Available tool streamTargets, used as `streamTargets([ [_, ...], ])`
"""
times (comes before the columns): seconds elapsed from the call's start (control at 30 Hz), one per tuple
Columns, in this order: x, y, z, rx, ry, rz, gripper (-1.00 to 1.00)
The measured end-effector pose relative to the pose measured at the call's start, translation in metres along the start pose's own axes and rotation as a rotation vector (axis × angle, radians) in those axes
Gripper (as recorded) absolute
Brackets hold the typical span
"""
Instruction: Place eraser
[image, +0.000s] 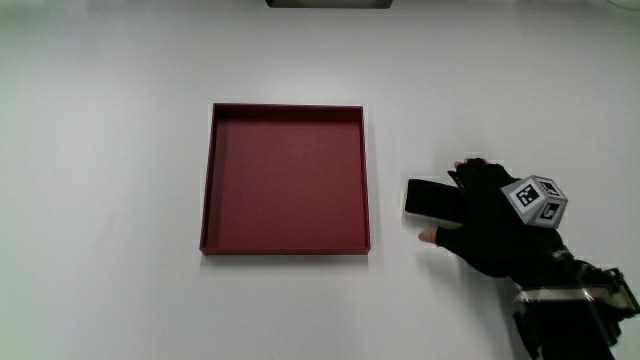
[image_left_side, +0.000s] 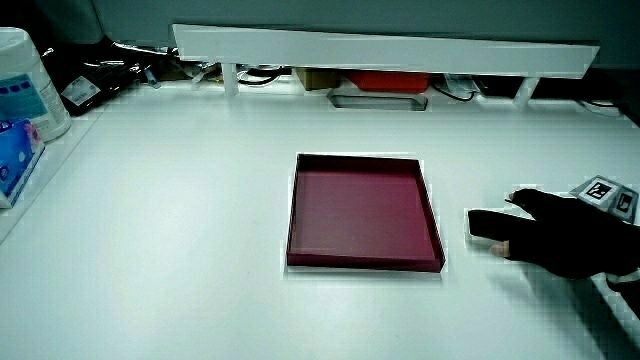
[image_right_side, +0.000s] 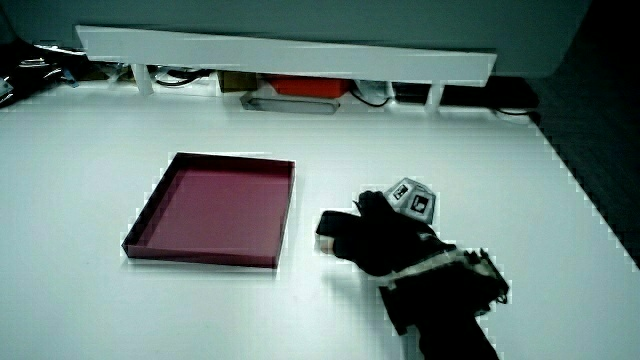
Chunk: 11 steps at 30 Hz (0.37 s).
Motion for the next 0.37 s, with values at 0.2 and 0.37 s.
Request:
streamTargets([
  [0.2, -0.028, -0.04, 0.019, -0.104, -0.023, -0.047, -1.0],
  [0.37, -0.038, -0.073, 0.029, -0.088, -0.052, -0.038, -1.0],
])
